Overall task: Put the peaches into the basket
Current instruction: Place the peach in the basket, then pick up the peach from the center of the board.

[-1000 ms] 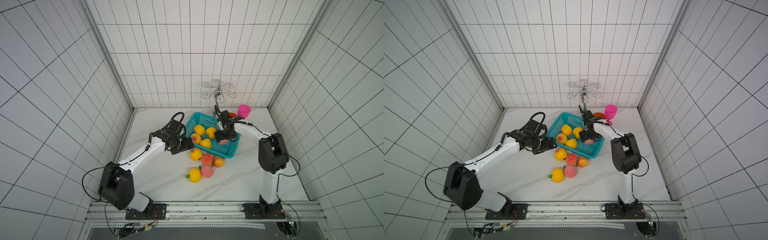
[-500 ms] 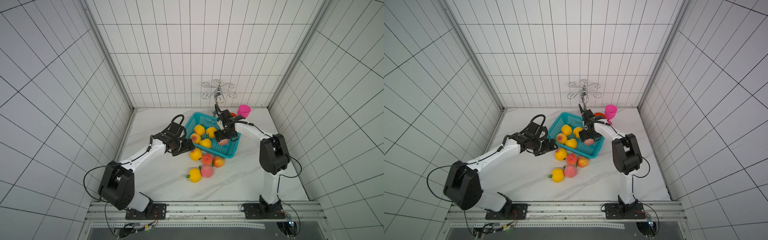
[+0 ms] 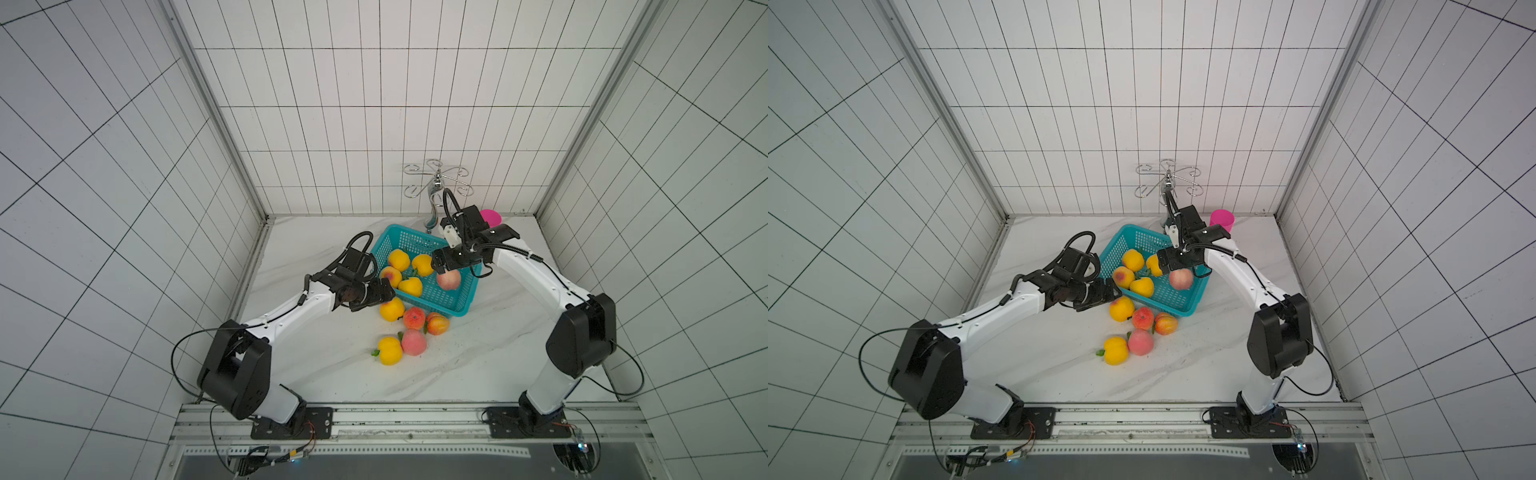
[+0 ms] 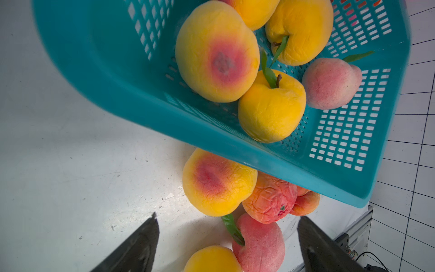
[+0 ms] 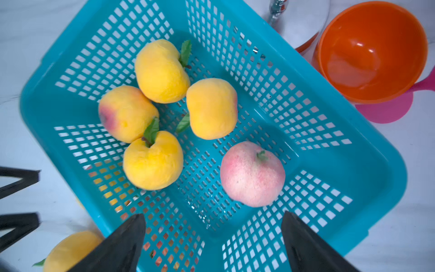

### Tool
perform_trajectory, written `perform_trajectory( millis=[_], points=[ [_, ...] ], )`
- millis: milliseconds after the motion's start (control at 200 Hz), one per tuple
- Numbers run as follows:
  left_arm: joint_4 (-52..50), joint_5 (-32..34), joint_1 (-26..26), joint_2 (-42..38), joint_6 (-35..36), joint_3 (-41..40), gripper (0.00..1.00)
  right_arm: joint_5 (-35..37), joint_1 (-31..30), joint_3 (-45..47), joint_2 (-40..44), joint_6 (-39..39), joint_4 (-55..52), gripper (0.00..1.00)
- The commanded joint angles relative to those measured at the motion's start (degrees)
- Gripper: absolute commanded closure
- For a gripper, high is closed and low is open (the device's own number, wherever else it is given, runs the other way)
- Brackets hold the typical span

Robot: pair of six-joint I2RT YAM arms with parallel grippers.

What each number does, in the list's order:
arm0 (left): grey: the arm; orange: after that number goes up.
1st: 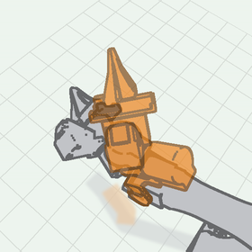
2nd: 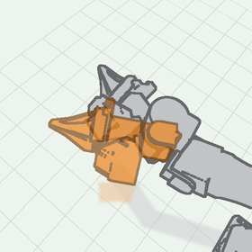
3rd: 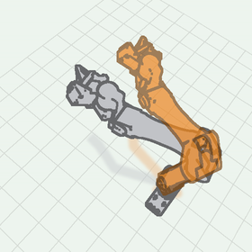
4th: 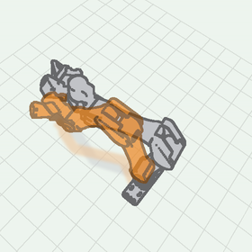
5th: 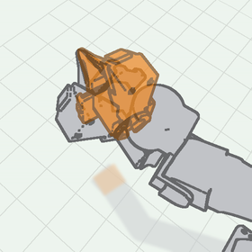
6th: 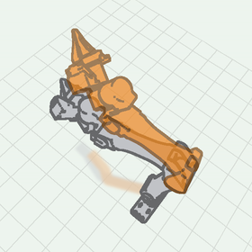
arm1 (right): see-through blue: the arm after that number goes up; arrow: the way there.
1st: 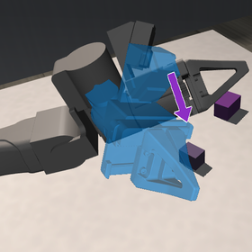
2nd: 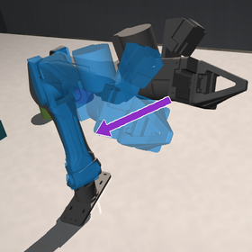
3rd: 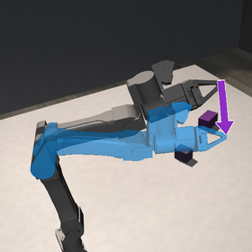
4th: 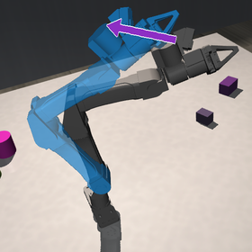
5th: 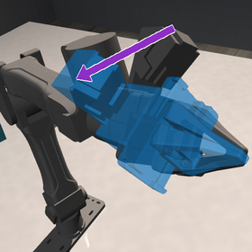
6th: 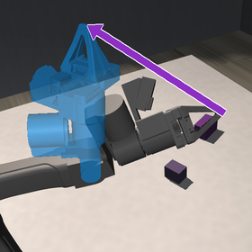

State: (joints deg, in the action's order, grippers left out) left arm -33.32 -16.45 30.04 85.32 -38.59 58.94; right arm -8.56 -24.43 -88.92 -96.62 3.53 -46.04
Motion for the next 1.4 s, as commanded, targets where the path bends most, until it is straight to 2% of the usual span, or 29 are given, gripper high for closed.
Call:
perform_trajectory(
  millis=[0, 210, 555, 1249, 1399],
  points=[
    [3.98, 0.89, 0.62, 1.32, -0.67, -1.57, 0.1, -3.8, -0.62, 4.25, 3.51, 0.17, -1.88, 0.06],
    [8.17, 1.06, 2.36, 2.31, -1.17, -3.37, 0.1, -7.56, -1.84, 9.05, 8.51, 5.04, -1.58, 0.06],
    [10.62, 2.03, 3.2, 4.99, -1.46, -3.79, 0.1, -7.3, -4.36, 13.77, 12.77, 7.01, -1.06, 0.06],
    [13.19, 1.9, 3.82, 10.81, -0.27, -2.95, 0.1, -6.88, -4.35, 12.9, 12.07, 7.72, -0.77, 0.06],
    [13.27, 1.46, 3.82, 11.49, -0.13, -2.85, 0.14, -6.3, -4.38, 12.99, 11.98, 7.65, -0.8, 0.06]
  ],
)
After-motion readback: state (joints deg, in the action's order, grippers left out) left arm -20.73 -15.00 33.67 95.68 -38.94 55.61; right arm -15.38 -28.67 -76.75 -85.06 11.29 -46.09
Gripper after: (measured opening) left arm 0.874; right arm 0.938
